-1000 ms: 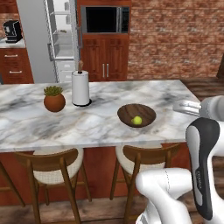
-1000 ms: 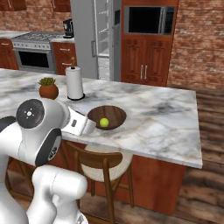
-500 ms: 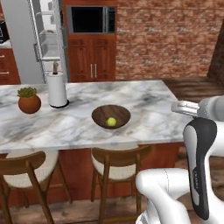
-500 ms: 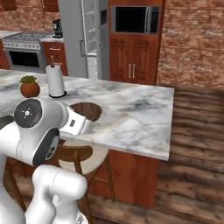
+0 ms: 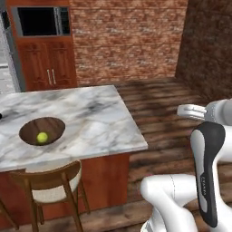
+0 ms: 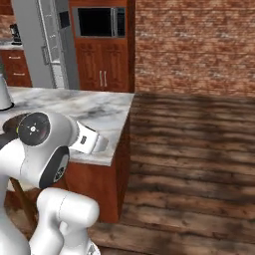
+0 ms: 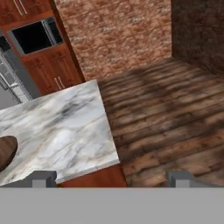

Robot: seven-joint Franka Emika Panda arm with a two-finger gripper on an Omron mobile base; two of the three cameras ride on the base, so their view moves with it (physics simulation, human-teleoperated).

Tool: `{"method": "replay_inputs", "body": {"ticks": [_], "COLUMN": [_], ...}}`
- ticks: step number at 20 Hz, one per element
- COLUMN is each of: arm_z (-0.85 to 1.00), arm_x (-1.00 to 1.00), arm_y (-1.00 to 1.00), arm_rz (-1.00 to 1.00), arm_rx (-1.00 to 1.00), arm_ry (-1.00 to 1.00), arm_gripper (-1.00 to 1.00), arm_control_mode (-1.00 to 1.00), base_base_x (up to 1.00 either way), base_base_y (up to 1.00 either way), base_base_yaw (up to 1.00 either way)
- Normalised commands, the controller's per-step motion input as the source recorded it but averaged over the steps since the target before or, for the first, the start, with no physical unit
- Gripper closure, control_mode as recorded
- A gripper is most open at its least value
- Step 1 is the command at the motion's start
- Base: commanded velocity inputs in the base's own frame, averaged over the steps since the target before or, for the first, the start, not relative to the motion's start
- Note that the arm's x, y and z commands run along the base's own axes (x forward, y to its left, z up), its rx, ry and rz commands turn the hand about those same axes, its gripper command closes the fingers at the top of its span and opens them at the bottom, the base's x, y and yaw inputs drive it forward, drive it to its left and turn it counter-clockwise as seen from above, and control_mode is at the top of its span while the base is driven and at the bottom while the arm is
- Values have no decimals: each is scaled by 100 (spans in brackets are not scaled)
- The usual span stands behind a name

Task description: Retrieve the pear and banana from the fridge and place them into the bowl on the dining table.

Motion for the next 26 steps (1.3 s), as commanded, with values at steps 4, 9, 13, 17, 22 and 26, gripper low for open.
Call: {"method": "replay_inputs", "body": {"ticks": [4, 9, 13, 17, 22, 26], "arm_z": [0, 0, 0, 0, 0, 0], "arm_x": [0, 0, 0, 0, 0, 0], "arm_y": [0, 0, 0, 0, 0, 0], "arm_rz": [0, 0, 0, 0, 0, 0], "arm_rx": [0, 0, 0, 0, 0, 0], "arm_ry": [0, 0, 0, 0, 0, 0], "arm_gripper": [-100, -100, -100, -100, -100, -100], "arm_control_mode": [100, 100, 100, 100, 100, 100], "base_base_x": [0, 29, 83, 100, 100, 100], "base_base_y": [-100, -100, -100, -95, -47, -8], "base_base_yaw": [-32, -30, -26, -15, -1, 1]}}
